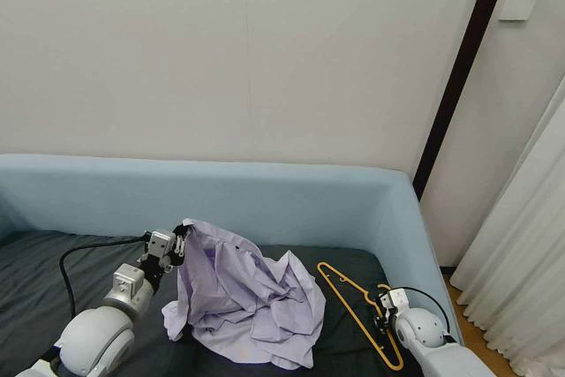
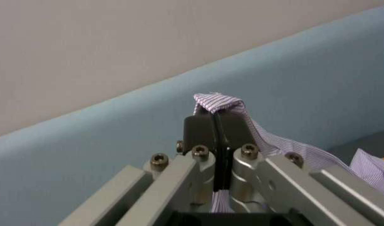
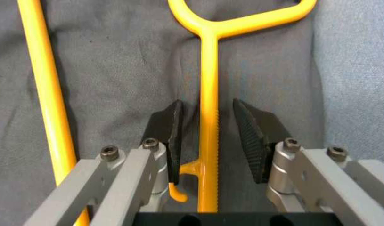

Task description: Pick up the clothes from the sofa and hang them on the clothes hanger.

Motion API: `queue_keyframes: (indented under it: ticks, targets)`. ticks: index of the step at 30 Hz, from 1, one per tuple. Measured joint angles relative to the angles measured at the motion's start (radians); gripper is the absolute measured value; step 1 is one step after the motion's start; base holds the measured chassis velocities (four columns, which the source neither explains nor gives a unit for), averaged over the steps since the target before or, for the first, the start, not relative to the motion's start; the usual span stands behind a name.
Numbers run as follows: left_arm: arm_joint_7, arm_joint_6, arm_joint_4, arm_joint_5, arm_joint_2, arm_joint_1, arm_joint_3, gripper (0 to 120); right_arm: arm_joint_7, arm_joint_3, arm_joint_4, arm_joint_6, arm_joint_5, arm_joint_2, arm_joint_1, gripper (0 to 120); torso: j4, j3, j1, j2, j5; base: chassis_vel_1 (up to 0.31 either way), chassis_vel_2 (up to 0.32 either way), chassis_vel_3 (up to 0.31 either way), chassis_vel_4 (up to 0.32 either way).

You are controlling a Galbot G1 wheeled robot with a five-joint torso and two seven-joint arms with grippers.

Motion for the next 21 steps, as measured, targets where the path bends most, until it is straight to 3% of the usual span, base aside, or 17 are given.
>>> queue_keyframes:
  ticks: [5,9,21]
  targets:
    - [-0.001,-0.002,0.001,0.001,-0.001,0.002,-0.002,0,-0.006,0.001,-0.017,0.016,-0.018,0.005,0.0,22,0.0,0.0,0.0,0.0,0.0,0.0,0.0,0.0,0.0]
    - [-0.001,-0.004,0.015,0.002,-0.005,-0.012,0.008,0,0.007,-0.009,0.008,0.021,0.0,-0.001,0.0,4,-0.0001,0.0,0.0,0.0,-0.0001,0.0,0.0,0.0,0.0]
    - [-0.001,-0.005,0.04,0.002,-0.006,-0.049,0.033,0,0.037,-0.008,0.043,0.076,0.04,-0.013,-0.001,4,-0.0002,0.0,0.0,0.0,0.0,0.0,0.0,0.0,0.0]
